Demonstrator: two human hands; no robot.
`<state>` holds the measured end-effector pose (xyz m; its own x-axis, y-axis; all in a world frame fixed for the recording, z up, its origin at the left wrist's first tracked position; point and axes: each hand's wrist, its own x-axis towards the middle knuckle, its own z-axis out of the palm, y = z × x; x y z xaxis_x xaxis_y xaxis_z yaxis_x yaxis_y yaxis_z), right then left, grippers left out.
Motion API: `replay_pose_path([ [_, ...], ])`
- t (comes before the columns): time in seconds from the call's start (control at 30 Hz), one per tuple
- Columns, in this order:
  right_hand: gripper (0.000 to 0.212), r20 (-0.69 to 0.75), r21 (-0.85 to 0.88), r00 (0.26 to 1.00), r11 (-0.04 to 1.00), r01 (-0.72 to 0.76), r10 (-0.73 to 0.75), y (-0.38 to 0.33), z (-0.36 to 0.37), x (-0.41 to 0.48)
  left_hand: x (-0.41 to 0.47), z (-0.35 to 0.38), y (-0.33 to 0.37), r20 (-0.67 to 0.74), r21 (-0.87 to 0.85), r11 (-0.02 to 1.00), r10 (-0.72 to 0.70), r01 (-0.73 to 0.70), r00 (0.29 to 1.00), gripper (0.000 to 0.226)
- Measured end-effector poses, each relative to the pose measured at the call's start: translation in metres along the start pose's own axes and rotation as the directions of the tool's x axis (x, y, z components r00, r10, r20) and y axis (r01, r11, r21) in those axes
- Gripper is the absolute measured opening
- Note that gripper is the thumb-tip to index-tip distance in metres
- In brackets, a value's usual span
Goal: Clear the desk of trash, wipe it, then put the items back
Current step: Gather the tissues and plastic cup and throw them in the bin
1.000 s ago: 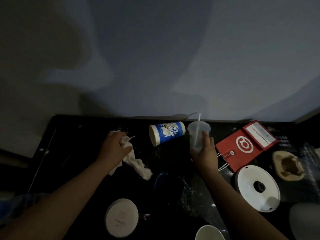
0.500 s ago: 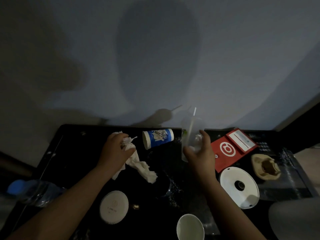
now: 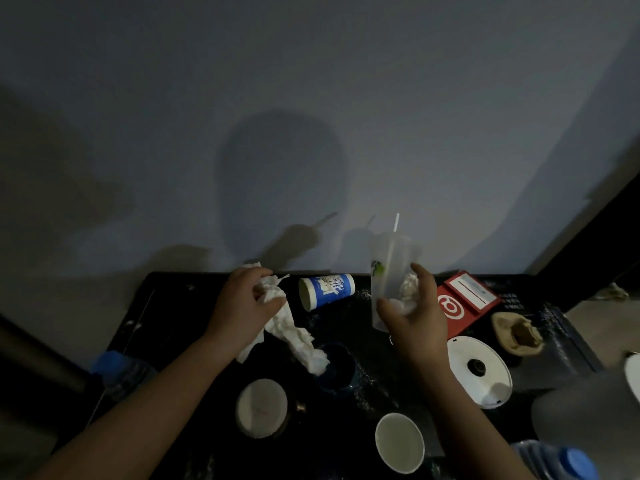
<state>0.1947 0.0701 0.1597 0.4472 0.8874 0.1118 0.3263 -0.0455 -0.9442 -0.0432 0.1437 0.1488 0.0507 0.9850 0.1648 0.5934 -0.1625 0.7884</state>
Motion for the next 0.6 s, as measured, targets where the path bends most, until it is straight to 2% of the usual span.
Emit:
replay_pose_path([
  [0.23, 0.070, -0.148, -0.025, 0.987, 0.998, 0.063, -0.066, -0.039, -0.003, -0.075, -0.028, -0.034, 0.005, 0.050, -0.065, 0.990, 0.129, -0.126, 0.990, 0.040],
  [0.6, 0.071, -0.444, -0.065, 0.889, 0.994, 0.092, -0.111, -0.080, -0.058, -0.171, -0.073, -0.023, 0.076, 0.183, -0.259, 0.924, 0.333, -0.281, 0.925, 0.039],
])
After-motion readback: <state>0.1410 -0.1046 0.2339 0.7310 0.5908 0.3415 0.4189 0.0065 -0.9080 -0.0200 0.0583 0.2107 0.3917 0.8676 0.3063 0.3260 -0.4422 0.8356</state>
